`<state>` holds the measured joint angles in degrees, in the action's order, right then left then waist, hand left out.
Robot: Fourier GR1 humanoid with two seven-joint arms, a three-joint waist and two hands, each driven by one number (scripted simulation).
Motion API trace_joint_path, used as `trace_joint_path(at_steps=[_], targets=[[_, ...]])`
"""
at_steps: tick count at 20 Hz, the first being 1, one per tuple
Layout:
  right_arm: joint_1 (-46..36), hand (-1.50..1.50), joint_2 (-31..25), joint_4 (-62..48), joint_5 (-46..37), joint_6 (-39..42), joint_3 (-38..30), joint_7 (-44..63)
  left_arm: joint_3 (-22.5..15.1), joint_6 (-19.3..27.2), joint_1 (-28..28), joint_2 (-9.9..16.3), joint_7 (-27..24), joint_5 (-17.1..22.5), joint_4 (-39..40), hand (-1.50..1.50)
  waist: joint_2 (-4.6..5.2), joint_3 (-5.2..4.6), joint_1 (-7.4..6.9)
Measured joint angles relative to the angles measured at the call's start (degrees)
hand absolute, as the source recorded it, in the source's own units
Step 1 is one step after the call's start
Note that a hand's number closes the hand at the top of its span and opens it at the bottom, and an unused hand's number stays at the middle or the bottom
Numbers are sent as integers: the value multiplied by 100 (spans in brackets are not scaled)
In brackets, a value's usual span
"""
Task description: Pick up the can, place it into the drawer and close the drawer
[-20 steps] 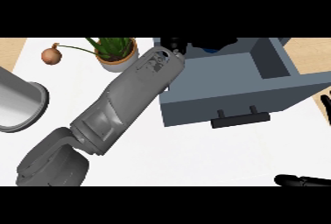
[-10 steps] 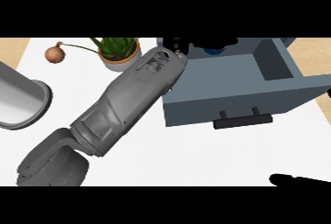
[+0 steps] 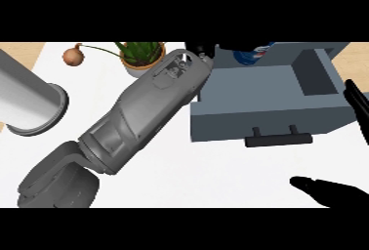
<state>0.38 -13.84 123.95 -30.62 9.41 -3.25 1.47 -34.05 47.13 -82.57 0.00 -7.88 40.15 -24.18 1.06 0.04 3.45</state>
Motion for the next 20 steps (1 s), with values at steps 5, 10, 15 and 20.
trace_joint_path(at_steps=[5,10,15,20], targets=[[-358,-150,-99,-716,-1140,-273,476,-43,-124,138,3,0,189,30,-221,-150,-40,0,-168],[-657,-150,-84,-1637,-2121,-667,836,-69,-30,44,-8,94,314,-71,-286,-150,-74,-3,-332],[-782,-150,173,-2594,-2696,-1391,979,-223,-69,21,200,408,663,-252,-723,-150,-114,-1,-436],[-1146,-150,356,-3560,-2946,-2068,826,-428,-145,-14,448,904,1141,-463,-1355,-150,-156,-32,-491]])
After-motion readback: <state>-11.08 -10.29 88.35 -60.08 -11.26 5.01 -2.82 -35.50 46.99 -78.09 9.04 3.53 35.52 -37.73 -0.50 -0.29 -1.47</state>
